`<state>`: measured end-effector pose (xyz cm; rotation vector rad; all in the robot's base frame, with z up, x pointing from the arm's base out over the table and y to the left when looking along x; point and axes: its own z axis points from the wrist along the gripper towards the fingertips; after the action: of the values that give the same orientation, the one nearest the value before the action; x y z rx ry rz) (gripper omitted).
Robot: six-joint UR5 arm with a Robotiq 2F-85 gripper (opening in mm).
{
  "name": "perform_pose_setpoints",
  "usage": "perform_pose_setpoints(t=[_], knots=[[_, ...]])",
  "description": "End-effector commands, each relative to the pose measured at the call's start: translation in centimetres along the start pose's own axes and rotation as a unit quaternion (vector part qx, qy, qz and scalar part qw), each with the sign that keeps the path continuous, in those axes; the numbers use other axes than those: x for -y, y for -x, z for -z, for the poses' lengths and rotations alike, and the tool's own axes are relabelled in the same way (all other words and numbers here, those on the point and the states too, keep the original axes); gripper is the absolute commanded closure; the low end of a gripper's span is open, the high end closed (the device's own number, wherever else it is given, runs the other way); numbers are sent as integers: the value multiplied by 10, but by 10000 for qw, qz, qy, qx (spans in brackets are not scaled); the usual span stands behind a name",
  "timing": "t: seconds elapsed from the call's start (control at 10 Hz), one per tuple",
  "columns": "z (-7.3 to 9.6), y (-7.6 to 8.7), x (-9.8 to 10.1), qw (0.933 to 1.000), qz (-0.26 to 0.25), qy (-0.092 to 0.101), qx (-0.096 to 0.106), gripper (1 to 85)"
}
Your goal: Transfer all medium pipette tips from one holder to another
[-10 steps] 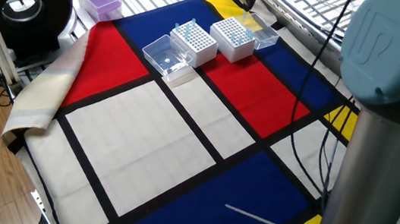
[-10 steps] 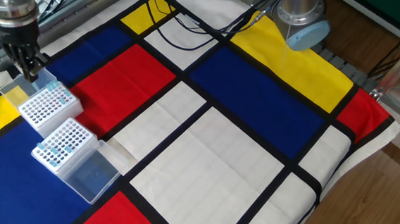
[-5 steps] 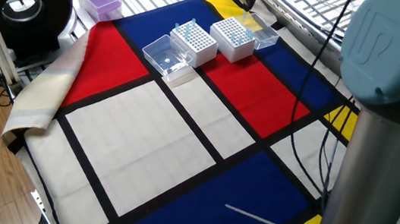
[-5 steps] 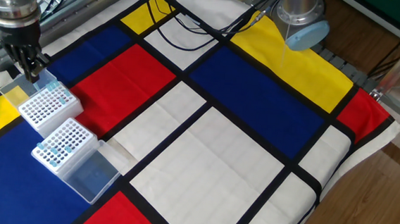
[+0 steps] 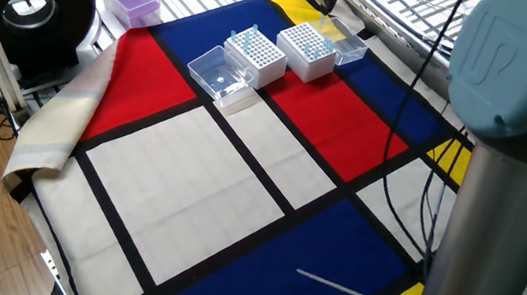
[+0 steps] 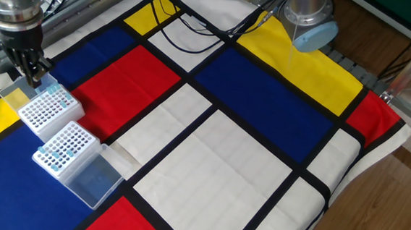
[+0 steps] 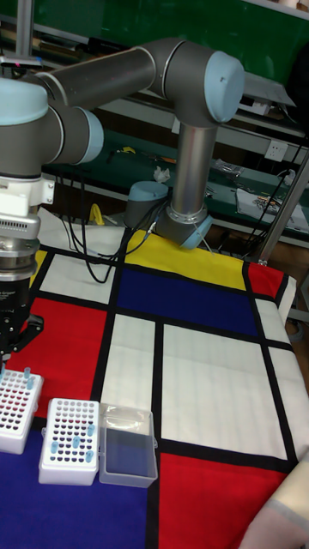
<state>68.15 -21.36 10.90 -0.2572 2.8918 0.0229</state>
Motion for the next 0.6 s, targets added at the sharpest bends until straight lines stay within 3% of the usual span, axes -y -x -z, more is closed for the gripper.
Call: perform_pose_setpoints(t=[0.0, 0.1, 0.2, 0.5], knots=[[-3, 2, -7, 9998, 62, 189, 51, 840], [-4, -4, -10, 9993, 251, 267, -63, 783], [-4, -10, -7, 9988, 407, 217, -175, 690], [-5, -11, -7, 9981, 532, 223, -220, 613]])
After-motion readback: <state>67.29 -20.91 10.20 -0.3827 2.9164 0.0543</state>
